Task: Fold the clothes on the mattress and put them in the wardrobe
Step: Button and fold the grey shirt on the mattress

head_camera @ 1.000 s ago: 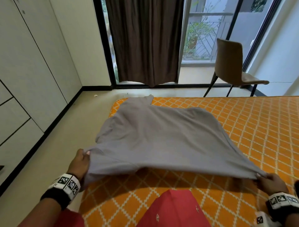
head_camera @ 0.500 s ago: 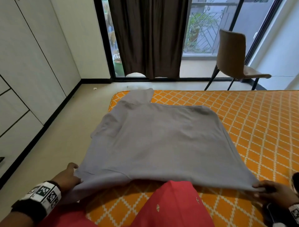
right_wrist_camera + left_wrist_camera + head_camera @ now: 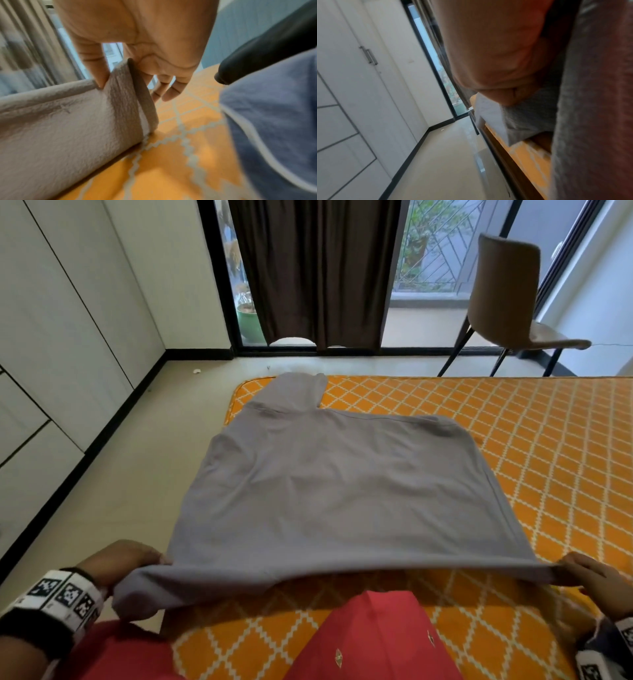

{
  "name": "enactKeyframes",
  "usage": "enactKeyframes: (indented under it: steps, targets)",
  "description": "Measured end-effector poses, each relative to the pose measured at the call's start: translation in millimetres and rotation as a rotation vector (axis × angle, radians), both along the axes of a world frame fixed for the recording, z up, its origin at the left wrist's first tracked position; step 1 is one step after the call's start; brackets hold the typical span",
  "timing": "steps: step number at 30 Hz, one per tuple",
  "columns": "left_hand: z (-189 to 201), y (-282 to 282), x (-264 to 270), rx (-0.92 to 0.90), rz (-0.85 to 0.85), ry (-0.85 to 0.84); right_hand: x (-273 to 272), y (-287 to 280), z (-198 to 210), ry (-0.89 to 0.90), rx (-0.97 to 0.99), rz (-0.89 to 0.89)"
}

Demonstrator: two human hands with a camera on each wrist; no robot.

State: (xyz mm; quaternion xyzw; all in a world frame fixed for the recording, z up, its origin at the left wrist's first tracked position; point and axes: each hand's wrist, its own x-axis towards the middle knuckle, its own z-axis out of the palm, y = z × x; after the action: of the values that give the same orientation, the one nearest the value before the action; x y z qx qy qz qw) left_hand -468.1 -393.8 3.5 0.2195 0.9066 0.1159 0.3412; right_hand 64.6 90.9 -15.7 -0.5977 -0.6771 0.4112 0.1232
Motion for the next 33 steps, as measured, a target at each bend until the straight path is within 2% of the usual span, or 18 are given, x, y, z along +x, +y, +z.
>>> enactKeyframes:
  steps: [2,3,5,8,10,11,12,14,16,17,20,24,27,30,33]
  targets:
    - [7.2,12.1,-17.8,-0.209,-0.158,0.101,-10.2,9.7,-3.2,0.025,0.023,-0.059]
    - [7.6,17.3,-30.5,-0.234,-0.231,0.129,-17.7,13.1,-5.7,0.011,0.046,-0.085]
    - [10.3,32.8,-50.7,-0.081,-0.177,0.045,-34.2,27.1,-12.8,-0.006,0.077,-0.106]
    - [5.1,69.9,-72.1,0.389,0.302,-0.092,-62.3,50.7,-21.2,-0.041,0.127,-0.136]
    - [-0.3,96.2,-77.1,0.711,0.582,-0.239,-80.8,59.8,-17.3,0.012,0.172,-0.238]
    - [-8.1,105.9,-82.8,0.826,0.658,-0.238,-88.2,63.4,-16.3,0.067,0.161,-0.308]
    - [-15.0,111.2,-86.0,0.85,0.681,-0.173,-92.3,66.2,-18.2,0.119,0.136,-0.365]
    - [-39.6,110.9,-94.2,0.708,0.65,0.029,-95.5,66.0,-23.2,0.116,0.072,-0.4]
    - [-74.4,97.2,-98.1,0.494,0.633,0.127,-89.3,61.7,-29.0,0.002,0.016,-0.323]
    - [-93.9,87.3,-102.7,0.444,0.628,0.103,-83.3,58.6,-33.3,-0.027,-0.015,-0.266]
    - [-111.7,74.2,-92.5,0.42,0.617,0.003,-62.6,49.7,-42.4,-0.045,-0.044,-0.109]
    - [-94.6,82.5,-66.0,0.392,0.508,0.162,-51.3,41.2,-54.6,-0.118,0.06,-0.002]
    - [-82.7,86.5,-64.3,0.326,0.446,0.265,-45.6,47.3,-62.2,-0.267,0.22,0.065]
    - [-65.7,81.0,-66.5,0.147,0.342,0.273,-22.9,71.5,-83.5,-0.498,0.286,0.054]
    - [-51.8,71.4,-60.7,-0.024,0.238,0.243,-15.0,90.0,-93.9,-0.601,0.253,0.032]
